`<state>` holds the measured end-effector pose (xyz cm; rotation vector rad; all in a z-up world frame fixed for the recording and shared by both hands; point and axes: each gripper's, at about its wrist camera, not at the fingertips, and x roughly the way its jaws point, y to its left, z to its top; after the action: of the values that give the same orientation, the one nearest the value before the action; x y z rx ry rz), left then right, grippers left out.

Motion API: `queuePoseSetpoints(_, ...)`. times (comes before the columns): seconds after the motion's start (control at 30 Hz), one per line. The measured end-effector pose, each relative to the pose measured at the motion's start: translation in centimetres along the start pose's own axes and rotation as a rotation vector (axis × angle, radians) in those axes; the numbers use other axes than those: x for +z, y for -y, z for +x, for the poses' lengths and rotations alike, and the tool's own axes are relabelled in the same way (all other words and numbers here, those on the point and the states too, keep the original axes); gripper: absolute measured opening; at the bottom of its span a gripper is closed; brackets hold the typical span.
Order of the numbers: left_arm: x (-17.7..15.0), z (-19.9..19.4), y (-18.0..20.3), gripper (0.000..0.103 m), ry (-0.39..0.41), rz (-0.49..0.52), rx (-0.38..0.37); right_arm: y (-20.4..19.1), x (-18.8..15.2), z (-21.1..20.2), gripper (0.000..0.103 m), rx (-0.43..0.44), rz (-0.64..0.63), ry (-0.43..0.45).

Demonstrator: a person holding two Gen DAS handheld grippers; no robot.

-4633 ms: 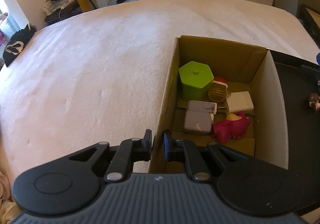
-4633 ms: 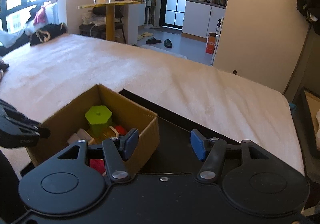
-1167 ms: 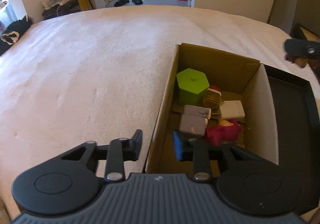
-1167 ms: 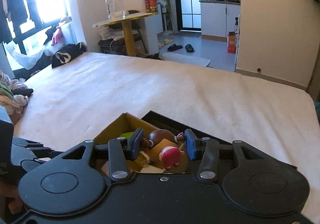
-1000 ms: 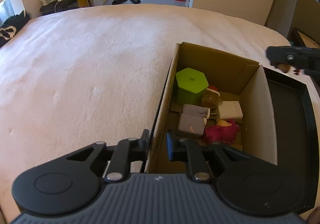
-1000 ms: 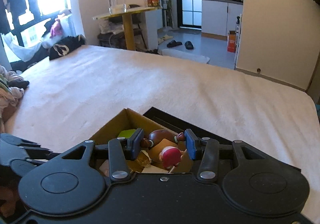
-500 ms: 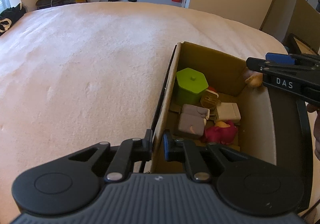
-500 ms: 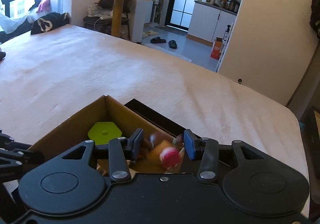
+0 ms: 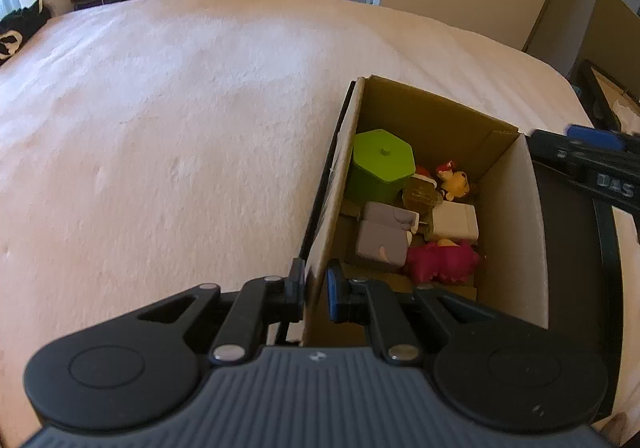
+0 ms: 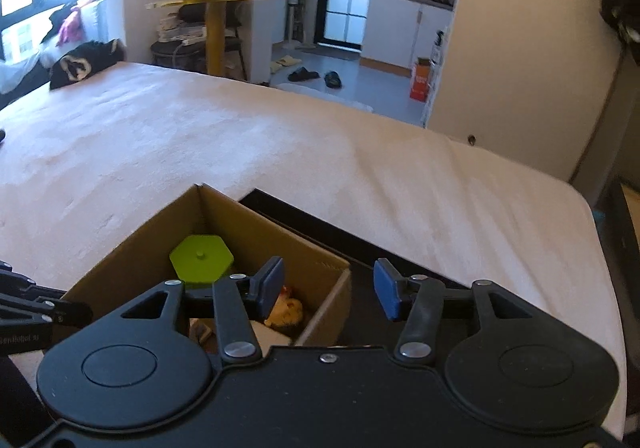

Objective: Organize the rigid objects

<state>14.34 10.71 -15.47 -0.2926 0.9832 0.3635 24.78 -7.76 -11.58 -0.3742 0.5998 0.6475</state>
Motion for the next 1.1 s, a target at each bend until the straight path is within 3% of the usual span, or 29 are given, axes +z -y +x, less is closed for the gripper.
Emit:
queuePoseSetpoints(0.13, 0.1, -0.5, -0.3, 0.011, -0.015, -0.018, 0.003, 2.3, 0.1, -2.0, 0.059, 0.000, 0.113, 0.009)
queuePoseSetpoints(0.5, 0.4, -4.0, -0.5, 0.014, 0.013, -0.024, -0.023, 6.2, -2.6, -7.1, 0.061, -0.031, 0.326, -0.021)
queuePoseSetpoints(0.6, 0.5, -5.1, -0.4, 0.015, 0.034, -0.006, -0.011, 6.1, -3.5, -8.3, 0.068, -0.043, 0.365, -0.035)
queuePoseSetpoints(0.83, 0.0, -7.2, -0.9, 0.033, 0.021, -0.016, -0.056, 4.9, -5.2, -10.9, 0.076, -0.064, 0.445, -0.047)
queuePoseSetpoints(0.93, -0.3, -8.2, -0.8, 0.043, 0.049, 0.011, -0.020, 4.2, -5.6, -12.0, 0.077, -0.063, 0.464, -0.046)
queuePoseSetpoints(1.1, -0.6, -9.6, -1.2, 0.047, 0.043, 0.007, -0.052, 3.2, -6.0, -13.7, 0.085, -0.074, 0.483, -0.041)
